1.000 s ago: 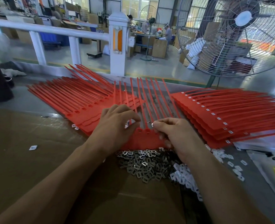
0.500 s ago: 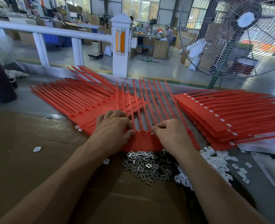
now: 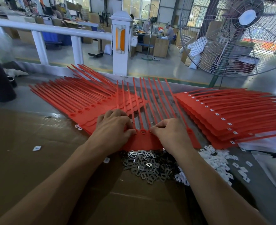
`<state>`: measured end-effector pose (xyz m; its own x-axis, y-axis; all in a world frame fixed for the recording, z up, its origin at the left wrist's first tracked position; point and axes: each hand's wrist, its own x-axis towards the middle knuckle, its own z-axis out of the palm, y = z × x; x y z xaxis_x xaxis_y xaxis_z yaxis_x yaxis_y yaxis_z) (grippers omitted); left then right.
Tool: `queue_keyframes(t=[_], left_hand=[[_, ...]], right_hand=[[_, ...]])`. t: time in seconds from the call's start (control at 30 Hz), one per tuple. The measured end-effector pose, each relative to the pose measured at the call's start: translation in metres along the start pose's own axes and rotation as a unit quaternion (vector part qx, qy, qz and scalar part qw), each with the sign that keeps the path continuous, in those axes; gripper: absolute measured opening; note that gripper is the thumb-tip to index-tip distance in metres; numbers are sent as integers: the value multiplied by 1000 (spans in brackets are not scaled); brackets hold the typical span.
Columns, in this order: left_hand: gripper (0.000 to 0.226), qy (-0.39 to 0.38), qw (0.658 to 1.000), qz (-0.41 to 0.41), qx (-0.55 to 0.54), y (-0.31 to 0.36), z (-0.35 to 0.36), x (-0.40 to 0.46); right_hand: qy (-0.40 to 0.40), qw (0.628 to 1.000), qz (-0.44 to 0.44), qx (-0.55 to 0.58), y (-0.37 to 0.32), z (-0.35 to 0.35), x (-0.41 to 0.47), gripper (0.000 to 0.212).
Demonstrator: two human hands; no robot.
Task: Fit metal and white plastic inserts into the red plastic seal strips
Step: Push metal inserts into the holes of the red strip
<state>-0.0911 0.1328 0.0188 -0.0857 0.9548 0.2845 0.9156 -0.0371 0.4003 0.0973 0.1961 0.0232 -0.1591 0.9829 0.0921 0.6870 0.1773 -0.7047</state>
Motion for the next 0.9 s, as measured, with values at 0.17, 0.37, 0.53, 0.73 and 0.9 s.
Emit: queue_keyframes(t=[0.17,0.37,0.53,0.73,0.9], left_hand=[[18,4,1000,-4,0,1,1,0],[18,0,1000,-6,-3,-1,2,0],[18,-2,1000,-4,-3,-2,3,1],[16,-5,1000,-5,-3,-2,2,3],[13,-9,1000,-14,-2,1,0,2]], right_hand=[[18,1000,2,-16,4,1,3,14],[11,1000,-12,-17,5,2,4,16],[-14,999,-29,20,11,-7,0,16],[-63,994,-87,-15,11,-17,-9,15],[-155,973,-168,-21,10,-35,-20,4]])
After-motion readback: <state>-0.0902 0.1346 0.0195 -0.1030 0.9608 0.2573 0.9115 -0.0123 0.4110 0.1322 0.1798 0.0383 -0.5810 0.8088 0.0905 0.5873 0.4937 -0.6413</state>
